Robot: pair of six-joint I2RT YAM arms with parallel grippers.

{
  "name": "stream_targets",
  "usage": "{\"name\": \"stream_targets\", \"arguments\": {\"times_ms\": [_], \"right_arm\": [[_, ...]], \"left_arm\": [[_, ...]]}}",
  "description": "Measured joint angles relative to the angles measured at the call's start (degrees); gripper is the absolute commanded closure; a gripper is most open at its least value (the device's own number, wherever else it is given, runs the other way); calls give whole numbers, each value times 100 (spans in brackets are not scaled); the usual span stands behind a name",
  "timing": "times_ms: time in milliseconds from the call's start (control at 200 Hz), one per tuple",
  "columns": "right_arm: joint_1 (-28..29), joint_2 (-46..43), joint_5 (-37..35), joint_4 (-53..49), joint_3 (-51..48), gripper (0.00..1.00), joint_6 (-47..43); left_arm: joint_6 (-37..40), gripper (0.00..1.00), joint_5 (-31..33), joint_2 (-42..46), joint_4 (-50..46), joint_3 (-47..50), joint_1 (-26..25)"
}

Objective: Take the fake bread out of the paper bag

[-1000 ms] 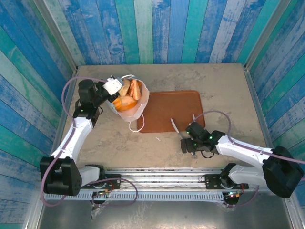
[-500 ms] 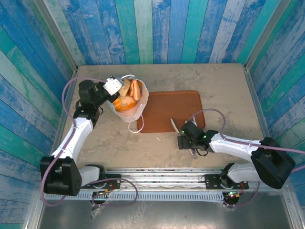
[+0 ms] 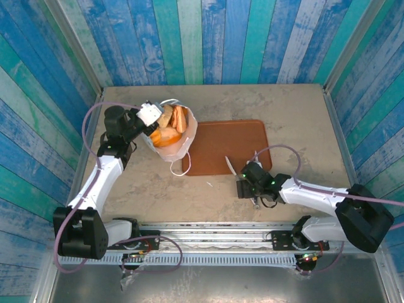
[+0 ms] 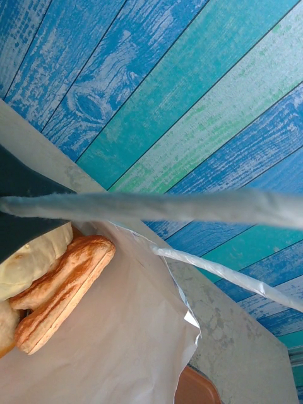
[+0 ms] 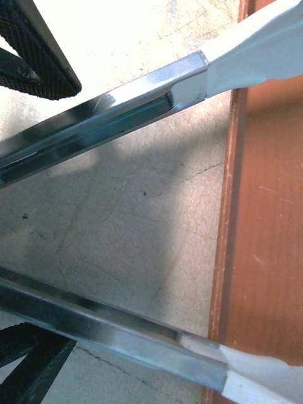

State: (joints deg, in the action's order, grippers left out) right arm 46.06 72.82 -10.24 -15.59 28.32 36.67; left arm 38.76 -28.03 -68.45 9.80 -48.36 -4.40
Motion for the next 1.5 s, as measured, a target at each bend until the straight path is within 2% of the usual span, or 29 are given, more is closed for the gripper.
{"name": "stream_targets", "arguments": {"times_ms": [200,506,766,1222,1347,1502], "right_arm": [[98,-20,-114,-120,-13,14,109],[636,413,-575,-409,278,16,435],[675,422,-629,-415,280,22,588],[708,813,-872,-234,463,23,896],[713,846,-933,-146,459,33,922],[713,876,-1016,-42,459,63,999]], "left_arm": [[2,100,4,0,0,0,0],[4,100,7,4,2,0,0],[4,100,9,17,2,0,0],[46,100,131,105,-42,0,0],[48,100,136,136,-48,0,0],[48,100,138,138,-48,0,0]]}}
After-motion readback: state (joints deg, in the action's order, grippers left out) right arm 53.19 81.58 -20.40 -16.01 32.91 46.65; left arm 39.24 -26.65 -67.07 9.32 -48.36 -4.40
